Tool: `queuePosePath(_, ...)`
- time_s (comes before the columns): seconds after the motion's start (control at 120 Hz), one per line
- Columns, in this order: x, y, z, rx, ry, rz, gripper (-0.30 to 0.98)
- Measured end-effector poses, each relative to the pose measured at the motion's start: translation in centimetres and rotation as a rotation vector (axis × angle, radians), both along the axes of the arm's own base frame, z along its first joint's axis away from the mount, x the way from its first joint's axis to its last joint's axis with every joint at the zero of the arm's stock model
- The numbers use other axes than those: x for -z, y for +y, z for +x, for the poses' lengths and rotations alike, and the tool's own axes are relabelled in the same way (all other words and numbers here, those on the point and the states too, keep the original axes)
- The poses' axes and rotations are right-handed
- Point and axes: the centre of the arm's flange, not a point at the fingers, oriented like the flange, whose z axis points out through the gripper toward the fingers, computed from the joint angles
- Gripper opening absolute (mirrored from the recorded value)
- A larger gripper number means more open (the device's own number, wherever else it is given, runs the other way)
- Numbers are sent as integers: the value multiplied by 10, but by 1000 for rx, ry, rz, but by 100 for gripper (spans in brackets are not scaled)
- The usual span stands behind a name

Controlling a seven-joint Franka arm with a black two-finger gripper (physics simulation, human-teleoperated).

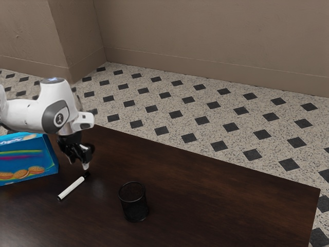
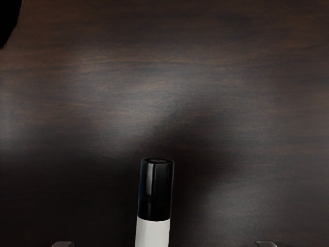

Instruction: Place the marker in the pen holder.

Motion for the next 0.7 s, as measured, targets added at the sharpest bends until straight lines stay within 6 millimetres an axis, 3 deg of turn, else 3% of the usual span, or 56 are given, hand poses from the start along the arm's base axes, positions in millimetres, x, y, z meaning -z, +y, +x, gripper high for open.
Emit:
queuePosePath(0.158, 27, 9, -1, -15, 27, 6, 29)
queuePosePath(0.367, 51, 6, -9, -11, 45, 7, 22)
queuePosePath(0.7, 66, 4, -7, -4, 46, 14, 13)
